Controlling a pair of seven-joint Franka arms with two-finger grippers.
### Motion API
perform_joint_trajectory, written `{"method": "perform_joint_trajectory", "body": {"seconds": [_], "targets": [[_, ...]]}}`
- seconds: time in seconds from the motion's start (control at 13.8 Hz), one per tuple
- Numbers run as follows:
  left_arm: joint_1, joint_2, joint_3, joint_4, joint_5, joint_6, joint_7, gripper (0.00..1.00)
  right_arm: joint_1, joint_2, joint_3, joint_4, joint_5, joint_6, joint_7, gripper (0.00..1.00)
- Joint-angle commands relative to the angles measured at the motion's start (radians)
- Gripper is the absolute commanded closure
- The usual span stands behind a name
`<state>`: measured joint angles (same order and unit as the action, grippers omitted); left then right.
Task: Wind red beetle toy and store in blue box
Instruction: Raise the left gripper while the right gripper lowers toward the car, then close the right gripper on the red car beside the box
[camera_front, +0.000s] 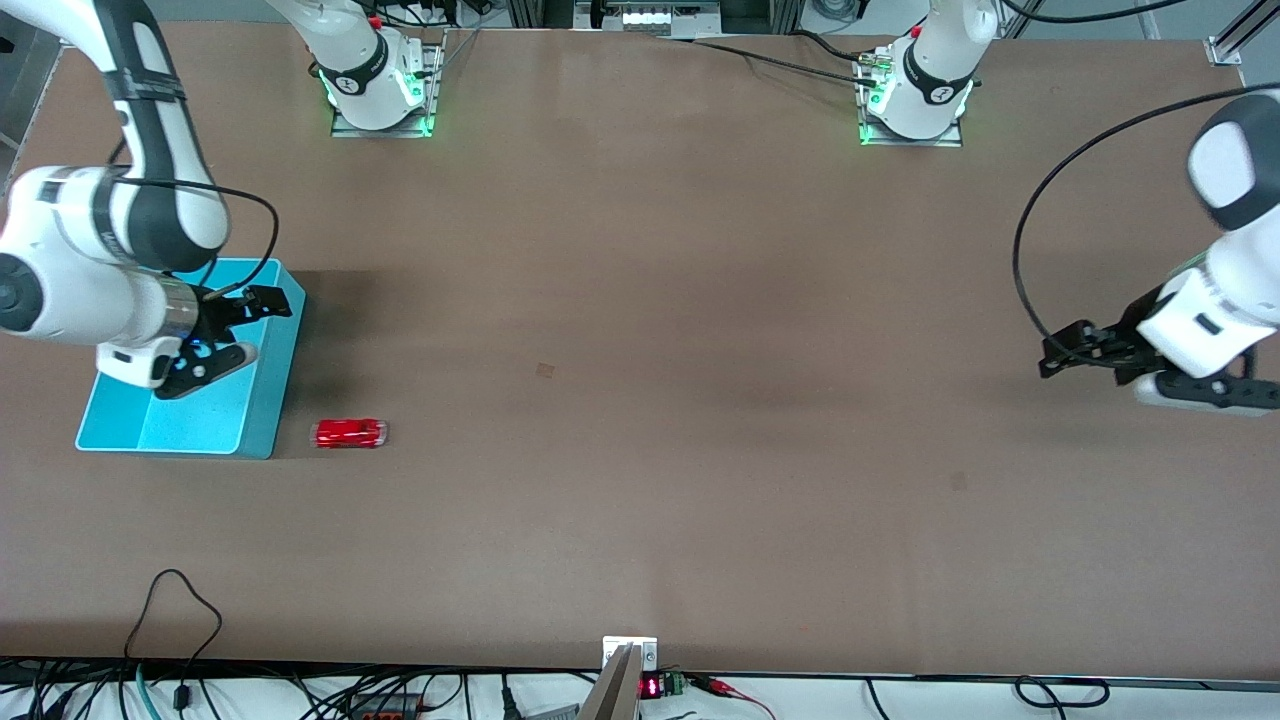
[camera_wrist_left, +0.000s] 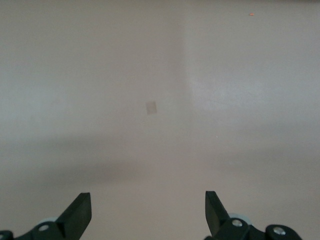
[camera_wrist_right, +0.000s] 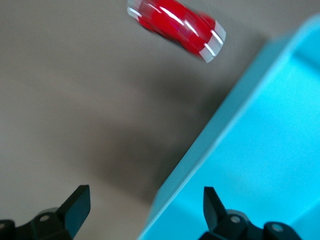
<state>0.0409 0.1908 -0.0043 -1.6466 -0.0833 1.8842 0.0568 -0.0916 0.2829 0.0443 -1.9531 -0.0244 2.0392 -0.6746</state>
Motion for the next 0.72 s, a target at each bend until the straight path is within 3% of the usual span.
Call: {"method": "perform_joint_trajectory", "body": {"seconds": [0.0,0.22,0.43,0.65], "targets": [[-0.013,-0.007,0.018,0.063,0.019,-0.068,-0.051,0.00,-0.051,-0.045,0.064,-0.116,-0.063,0.195,-0.283,0.00],[0.010,-0.014,0.018,0.106,0.011,-0.144,0.015,0.00,-0.051,-0.010,0.084,-0.125,-0.158,0.320,-0.509,0.00],[0.019,-0.025,0.017,0.113,0.004,-0.185,-0.023,0.00,-0.051,0.047,0.097,-0.115,-0.157,0.458,-0.676,0.00],[0.020,-0.074,0.003,0.102,0.016,-0.220,-0.121,0.00,-0.046,0.142,0.103,-0.054,-0.152,0.515,-0.695,0.00]]}}
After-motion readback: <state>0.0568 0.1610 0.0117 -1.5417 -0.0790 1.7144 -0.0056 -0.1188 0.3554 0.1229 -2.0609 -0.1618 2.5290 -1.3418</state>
